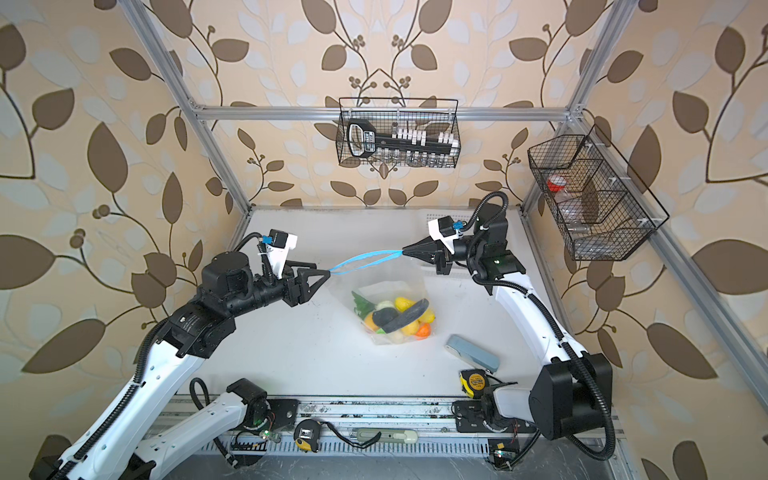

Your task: Place the food in the zip-top bag and seal the zipper

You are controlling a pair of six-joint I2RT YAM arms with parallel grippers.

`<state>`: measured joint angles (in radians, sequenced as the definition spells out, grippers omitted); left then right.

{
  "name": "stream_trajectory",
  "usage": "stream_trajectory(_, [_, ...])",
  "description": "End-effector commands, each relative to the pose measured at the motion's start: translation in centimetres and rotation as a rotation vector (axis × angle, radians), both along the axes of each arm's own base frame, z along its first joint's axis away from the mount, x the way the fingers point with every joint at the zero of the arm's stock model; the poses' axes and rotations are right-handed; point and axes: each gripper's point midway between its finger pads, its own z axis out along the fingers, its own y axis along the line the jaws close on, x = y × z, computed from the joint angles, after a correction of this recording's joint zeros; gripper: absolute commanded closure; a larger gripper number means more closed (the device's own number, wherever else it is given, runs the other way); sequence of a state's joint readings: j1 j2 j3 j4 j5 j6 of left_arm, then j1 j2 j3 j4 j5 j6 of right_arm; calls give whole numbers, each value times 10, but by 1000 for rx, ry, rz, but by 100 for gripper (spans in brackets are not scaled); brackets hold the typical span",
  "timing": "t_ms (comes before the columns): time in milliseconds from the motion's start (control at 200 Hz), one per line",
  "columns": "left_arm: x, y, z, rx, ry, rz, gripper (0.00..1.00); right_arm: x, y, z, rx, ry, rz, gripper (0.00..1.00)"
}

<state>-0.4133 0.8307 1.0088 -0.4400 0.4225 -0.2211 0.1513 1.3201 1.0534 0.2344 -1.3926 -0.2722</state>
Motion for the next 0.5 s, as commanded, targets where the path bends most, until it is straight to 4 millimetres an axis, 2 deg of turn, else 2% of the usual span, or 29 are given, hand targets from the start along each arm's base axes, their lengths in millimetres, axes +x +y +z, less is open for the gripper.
stream_trajectory(0, [-1, -5, 12, 14, -65, -70, 39, -9, -7, 8, 45, -82, 69, 100])
stream_trajectory(105, [-5, -7, 11, 33, -78, -110, 38, -19, -10, 14, 57, -93, 117, 100])
stream_trajectory(235, [-10, -9, -5, 74, -79, -157, 36, -1, -9, 8, 32, 9, 130, 100])
stream_trajectory(320, [-5, -5, -15, 109, -81, -137, 35, 2, -9, 6, 32, 6, 128, 100])
stream_trajectory(495, [14, 3, -18, 135, -105, -98, 34, 8, -8, 5, 40, 23, 120, 100])
